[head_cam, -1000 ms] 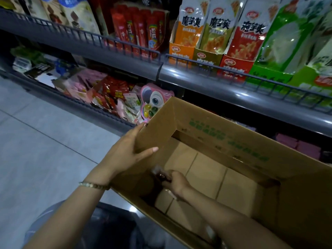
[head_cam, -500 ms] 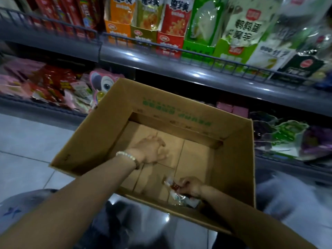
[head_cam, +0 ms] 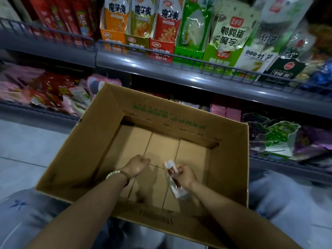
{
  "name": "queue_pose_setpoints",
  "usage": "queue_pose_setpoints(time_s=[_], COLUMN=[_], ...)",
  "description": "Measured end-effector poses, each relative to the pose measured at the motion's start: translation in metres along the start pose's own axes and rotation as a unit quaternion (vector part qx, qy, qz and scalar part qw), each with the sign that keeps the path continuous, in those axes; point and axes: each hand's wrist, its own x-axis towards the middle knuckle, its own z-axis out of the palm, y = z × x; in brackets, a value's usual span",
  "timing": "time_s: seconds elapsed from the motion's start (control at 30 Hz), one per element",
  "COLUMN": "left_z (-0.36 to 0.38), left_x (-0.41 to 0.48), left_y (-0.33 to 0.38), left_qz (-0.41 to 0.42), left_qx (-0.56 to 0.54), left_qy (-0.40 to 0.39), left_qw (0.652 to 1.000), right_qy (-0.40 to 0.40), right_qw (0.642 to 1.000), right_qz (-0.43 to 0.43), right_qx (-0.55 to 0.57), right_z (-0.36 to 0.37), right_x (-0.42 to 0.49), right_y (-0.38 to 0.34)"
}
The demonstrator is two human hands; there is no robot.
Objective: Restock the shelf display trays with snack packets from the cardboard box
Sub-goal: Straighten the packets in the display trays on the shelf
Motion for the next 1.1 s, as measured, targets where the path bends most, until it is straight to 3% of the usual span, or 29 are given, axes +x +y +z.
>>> queue_pose_setpoints(time_s=[0.07, 0.2, 0.27, 0.37, 0.6, 0.73, 0.8, 0.87, 0.97, 1.1], left_z=[0.002, 0.011, 0.009, -0.003, -0.038, -0.045, -0.049, -0.056, -0.063, -0.048], left_x=[-0.015, -0.041, -0.043, -0.048, -0.07, -0.082, -0.089, -0.09, -0.085, -0.091], left_y=[0.022, 0.061, 0.068, 0.081, 0.109, 0.121, 0.124, 0.125, 0.125, 0.137], left_qz=[0.027, 0.014, 0.018, 0.078, 0.241, 0.272, 0.262, 0.232, 0.213, 0.163], left_qx=[-0.064, -0.239, -0.293, -0.318, -0.233, -0.209, -0.233, -0.283, -0.349, -0.451], left_qy=[-0.011, -0.162, -0.157, -0.116, -0.024, 0.011, 0.028, 0.066, 0.094, 0.029], left_qw=[0.997, 0.957, 0.943, 0.938, 0.942, 0.939, 0.936, 0.928, 0.908, 0.877], right_qy=[0.006, -0.054, -0.071, -0.071, -0.024, -0.106, -0.123, -0.088, 0.026, 0.158], right_qw=[0.993, 0.954, 0.938, 0.942, 0.946, 0.969, 0.968, 0.952, 0.915, 0.892], right_qz=[-0.031, -0.075, -0.098, -0.134, -0.167, -0.143, -0.125, -0.121, -0.16, -0.266], right_qx=[0.111, 0.287, 0.323, 0.298, 0.276, 0.173, 0.179, 0.267, 0.369, 0.329], right_z=[-0.009, -0.036, -0.05, -0.067, -0.108, -0.136, -0.143, -0.145, -0.142, -0.122], right_x=[0.007, 0.002, -0.008, -0.019, -0.04, -0.056, -0.06, -0.063, -0.063, -0.066], right_y=[-0.024, -0.075, -0.098, -0.121, -0.157, -0.169, -0.168, -0.164, -0.161, -0.162])
